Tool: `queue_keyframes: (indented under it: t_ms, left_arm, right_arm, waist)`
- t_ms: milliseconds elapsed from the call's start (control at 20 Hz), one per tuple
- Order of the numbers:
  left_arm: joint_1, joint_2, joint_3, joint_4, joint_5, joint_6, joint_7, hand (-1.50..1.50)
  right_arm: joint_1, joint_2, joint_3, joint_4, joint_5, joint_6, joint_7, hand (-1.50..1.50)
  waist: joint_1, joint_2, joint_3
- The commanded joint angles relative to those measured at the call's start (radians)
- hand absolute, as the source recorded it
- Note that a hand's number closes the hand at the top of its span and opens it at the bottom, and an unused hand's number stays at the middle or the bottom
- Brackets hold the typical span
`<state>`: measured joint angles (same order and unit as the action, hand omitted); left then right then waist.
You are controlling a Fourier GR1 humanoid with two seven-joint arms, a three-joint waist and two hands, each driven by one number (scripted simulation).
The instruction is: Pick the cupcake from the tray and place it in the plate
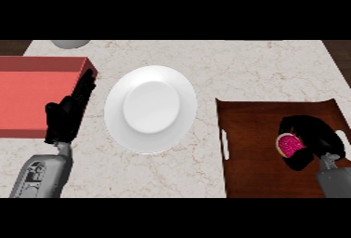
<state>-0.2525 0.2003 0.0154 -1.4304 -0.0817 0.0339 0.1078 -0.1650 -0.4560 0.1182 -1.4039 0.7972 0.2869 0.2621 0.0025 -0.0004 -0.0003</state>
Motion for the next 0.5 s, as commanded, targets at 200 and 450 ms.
queue_keyframes:
  t_ms: [200, 450]
  left_arm:
    - [0.03, -0.017, 0.0, -0.039, 0.006, -0.01, -0.002, 0.0]
    - [0.045, 0.001, 0.004, -0.046, 0.005, -0.023, 0.015, 0.0]
  right_arm:
    - [-0.07, 0.108, 0.025, -0.134, 0.091, -0.109, 0.089, 1.5]
    - [-0.064, 0.137, 0.018, -0.276, 0.115, -0.288, 0.006, 1.5]
  waist:
    - [0.001, -0.003, 0.0]
    - [0.001, -0.006, 0.001]
